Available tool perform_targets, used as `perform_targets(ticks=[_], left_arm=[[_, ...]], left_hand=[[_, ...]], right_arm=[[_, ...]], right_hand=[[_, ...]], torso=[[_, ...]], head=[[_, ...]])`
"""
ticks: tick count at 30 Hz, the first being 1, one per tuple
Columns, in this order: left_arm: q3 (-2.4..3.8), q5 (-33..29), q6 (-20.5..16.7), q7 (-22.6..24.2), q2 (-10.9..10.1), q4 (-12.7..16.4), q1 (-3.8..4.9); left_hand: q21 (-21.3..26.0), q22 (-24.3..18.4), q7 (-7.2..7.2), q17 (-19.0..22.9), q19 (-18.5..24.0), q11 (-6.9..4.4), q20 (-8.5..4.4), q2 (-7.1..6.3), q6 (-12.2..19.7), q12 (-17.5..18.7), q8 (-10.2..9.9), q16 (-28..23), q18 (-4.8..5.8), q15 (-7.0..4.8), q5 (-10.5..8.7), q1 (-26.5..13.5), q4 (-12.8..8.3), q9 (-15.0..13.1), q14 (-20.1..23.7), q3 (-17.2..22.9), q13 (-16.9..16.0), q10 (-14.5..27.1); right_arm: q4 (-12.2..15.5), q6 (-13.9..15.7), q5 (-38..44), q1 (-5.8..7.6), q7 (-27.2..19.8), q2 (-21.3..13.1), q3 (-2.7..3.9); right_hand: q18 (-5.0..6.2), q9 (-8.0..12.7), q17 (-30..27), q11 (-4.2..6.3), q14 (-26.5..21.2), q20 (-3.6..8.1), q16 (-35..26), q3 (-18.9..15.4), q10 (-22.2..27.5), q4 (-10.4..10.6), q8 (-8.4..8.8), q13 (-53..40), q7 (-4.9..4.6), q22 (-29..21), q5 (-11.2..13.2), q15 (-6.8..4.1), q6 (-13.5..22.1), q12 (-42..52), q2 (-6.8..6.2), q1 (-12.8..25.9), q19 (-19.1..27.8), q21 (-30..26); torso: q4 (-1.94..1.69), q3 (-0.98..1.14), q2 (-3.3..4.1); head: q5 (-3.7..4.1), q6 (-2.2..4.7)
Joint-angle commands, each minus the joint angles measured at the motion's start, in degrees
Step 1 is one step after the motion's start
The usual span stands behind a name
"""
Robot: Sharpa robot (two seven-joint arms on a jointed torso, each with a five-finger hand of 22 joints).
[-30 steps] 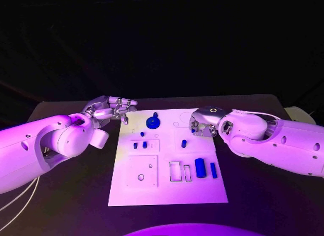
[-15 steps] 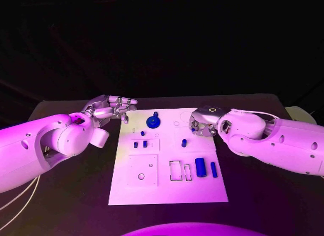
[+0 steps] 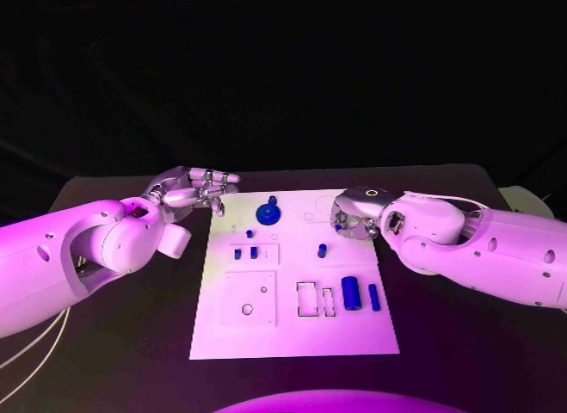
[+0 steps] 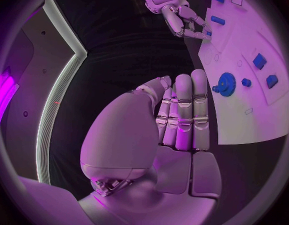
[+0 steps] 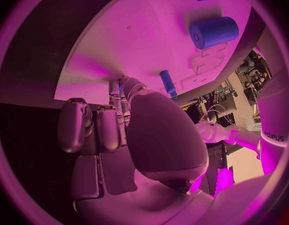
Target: Assemble the parts on the task board
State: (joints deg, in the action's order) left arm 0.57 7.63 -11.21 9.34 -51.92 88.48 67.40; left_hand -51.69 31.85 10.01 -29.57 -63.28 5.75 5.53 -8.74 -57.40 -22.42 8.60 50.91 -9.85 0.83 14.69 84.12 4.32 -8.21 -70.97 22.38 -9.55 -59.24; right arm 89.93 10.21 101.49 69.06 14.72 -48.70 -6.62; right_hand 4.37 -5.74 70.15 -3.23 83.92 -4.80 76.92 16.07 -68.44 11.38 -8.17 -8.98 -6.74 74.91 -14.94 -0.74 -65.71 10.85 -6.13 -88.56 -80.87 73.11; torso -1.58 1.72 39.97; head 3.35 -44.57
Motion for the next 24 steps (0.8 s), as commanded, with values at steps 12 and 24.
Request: perform_targets(ticks=[12, 24], left_arm=[[0.03, -0.04, -1.08, -0.77, 0.24, -0.31, 0.07], [0.02, 0.04, -1.38, -1.01, 0.40, -0.39, 0.06]], left_hand=[[0.59, -0.19, 0.29, 0.43, 0.04, 0.09, 0.15, 1.03, 0.48, -0.30, 0.31, -0.60, -0.78, -0.02, 0.14, 0.49, -0.55, 0.24, 0.41, 0.25, 0.08, 0.63], [0.66, -0.24, 0.34, 0.54, 0.09, 0.14, 0.16, 1.03, 0.55, -0.33, 0.32, -0.71, -0.77, 0.01, 0.15, 0.50, -0.61, 0.29, 0.53, 0.27, 0.10, 0.75]], right_arm=[[1.25, 5.56, -1.72, -0.03, -0.30, -1.10, 0.14], [6.12, 6.78, -2.75, 0.26, -0.06, -3.26, 0.66]], right_hand=[[-0.69, -0.56, 0.18, 0.08, 2.49, -0.03, 0.55, 2.47, -1.01, -0.69, 0.07, 0.84, -0.08, 6.46, -0.02, -0.46, -0.37, -0.99, -0.64, 1.91, -0.78, 0.70], [-0.76, -0.71, 0.29, 0.13, 2.51, -0.05, 0.67, 2.98, -1.31, -0.90, 0.08, 1.00, -0.05, 6.72, -0.03, -0.51, -0.50, -1.12, -0.92, 2.37, -0.97, 1.06]], torso=[[0.00, 0.00, -0.06], [0.02, -0.07, 0.00]], head=[[0.04, 0.38], [-0.05, 0.48]])
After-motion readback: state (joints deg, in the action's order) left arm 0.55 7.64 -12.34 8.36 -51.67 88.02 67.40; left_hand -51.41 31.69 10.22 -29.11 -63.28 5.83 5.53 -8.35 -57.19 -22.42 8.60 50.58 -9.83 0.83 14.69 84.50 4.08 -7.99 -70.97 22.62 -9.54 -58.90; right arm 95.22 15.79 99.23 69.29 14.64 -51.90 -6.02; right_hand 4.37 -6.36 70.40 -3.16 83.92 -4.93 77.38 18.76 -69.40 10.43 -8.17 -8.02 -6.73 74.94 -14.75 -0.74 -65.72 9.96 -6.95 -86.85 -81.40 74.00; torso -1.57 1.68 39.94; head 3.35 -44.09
